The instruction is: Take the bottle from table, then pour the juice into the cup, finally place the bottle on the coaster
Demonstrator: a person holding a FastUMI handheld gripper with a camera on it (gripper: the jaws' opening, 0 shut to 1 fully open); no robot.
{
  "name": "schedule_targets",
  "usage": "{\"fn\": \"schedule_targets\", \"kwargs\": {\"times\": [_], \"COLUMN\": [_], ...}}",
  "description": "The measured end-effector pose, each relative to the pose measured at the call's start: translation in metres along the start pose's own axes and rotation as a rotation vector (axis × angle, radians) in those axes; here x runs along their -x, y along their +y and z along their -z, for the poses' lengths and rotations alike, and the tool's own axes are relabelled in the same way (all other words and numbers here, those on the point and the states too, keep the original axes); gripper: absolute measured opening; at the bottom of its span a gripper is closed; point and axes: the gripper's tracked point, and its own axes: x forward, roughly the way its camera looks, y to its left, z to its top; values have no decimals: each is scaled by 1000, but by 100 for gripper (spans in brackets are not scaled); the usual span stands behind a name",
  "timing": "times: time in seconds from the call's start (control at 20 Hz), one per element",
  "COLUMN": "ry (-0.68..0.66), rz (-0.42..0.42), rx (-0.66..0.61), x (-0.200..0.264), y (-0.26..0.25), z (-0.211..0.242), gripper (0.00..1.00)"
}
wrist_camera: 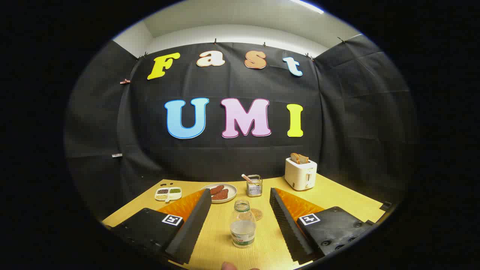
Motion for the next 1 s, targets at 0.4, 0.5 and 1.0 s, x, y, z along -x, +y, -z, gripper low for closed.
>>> {"fn": "schedule_targets", "kwargs": {"times": [0.4, 0.5, 1.0], "ry": [8, 9, 11], "rz": [0, 1, 6], "rx": [-3, -5, 16], "x": [-2, -3, -7], "y": [2, 2, 1], "z": [7, 9, 28], "gripper": [96, 96, 96]}}
